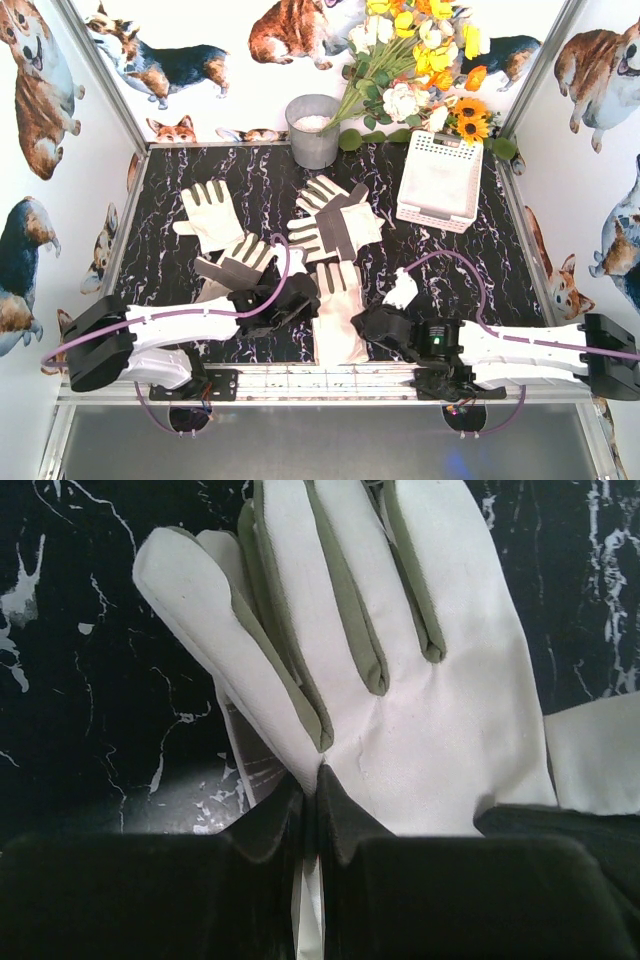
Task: Put the gloves into the storage basket
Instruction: Pair the glove with the glove.
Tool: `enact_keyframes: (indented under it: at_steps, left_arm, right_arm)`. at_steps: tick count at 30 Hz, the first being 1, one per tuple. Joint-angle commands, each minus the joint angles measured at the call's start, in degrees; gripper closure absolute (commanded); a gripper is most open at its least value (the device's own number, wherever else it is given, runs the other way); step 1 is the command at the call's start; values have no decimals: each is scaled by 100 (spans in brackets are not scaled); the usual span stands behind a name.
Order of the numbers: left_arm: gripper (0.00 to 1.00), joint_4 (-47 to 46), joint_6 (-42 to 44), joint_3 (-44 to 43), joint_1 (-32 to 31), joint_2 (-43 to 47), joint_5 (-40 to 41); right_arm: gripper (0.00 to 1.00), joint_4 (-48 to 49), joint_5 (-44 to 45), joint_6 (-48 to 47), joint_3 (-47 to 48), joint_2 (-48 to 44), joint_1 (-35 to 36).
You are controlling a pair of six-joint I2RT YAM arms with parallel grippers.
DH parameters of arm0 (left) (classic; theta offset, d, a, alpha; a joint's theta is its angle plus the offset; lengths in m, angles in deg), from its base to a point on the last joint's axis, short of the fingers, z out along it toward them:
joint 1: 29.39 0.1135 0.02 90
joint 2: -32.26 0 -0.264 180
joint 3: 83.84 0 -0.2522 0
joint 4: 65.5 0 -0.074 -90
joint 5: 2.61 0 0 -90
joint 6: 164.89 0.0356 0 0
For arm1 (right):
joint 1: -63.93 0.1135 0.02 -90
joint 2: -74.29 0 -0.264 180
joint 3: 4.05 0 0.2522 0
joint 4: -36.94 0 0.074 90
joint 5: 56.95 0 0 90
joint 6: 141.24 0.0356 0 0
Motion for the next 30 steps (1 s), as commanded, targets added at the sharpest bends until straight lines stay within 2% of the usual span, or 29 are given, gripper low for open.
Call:
enact_keyframes:
  at_steps: [1,16,23,30]
  left_arm:
    - [100,53,176,-79,241,-198,567]
    - [100,-285,426,-226,717,-859,247]
    - [100,67,326,-323,739,-978,378]
    - [100,-92,422,-226,746,-1106,342]
  right_arm:
    - [100,90,37,52,-68,244,32]
    - [100,412,332,107,-251,713,32]
    - [100,439,306,90,-235,942,26]
    - [100,334,272,115,-190,1050,15]
